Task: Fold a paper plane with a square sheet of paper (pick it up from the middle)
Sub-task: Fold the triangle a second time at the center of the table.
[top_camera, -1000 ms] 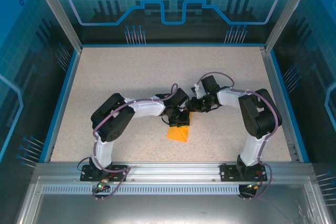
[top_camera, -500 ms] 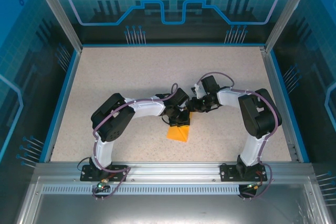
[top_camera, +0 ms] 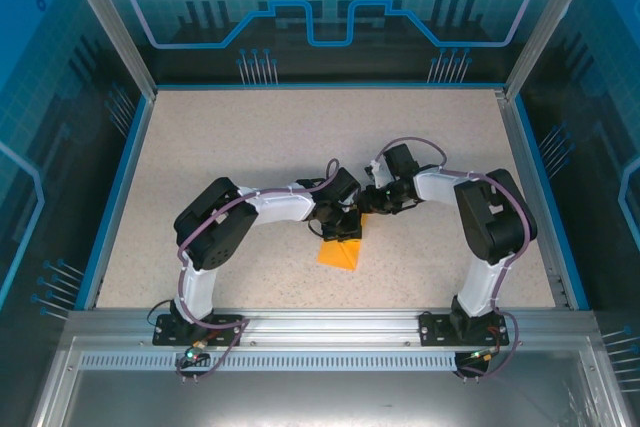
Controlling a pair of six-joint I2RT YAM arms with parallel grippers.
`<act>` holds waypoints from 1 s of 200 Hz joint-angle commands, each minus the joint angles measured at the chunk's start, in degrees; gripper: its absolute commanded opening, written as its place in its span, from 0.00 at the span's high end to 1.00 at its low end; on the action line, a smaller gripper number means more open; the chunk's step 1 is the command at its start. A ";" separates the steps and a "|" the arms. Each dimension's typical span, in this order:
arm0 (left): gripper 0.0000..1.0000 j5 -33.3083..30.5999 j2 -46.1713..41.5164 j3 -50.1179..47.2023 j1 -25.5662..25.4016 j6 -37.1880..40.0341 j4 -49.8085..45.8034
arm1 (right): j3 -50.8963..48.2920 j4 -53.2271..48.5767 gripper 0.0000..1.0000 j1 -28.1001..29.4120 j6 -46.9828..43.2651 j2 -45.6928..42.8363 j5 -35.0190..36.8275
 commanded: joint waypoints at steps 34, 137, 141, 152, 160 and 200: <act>1.00 -1.12 3.96 -0.53 -0.08 2.20 -1.36 | -0.71 -2.94 0.64 -0.91 -0.06 -9.94 0.96; 1.00 -0.20 4.90 -0.72 -0.01 2.64 -0.70 | -22.87 -0.03 0.80 0.02 13.23 -33.36 -3.06; 1.00 -0.13 4.93 -0.70 -0.01 2.73 -0.76 | -23.60 0.35 0.80 0.60 14.04 -34.07 -3.06; 1.00 -0.09 5.03 -0.74 -0.02 2.81 -0.79 | -26.20 2.40 0.82 2.18 17.23 -36.17 -3.37; 1.00 -0.13 5.10 -0.70 -0.02 2.82 -0.79 | -28.08 4.52 0.83 3.33 20.22 -37.51 -3.43; 1.00 0.15 5.27 -0.66 0.12 2.82 -0.74 | -33.26 12.62 0.93 11.15 31.07 -40.30 1.82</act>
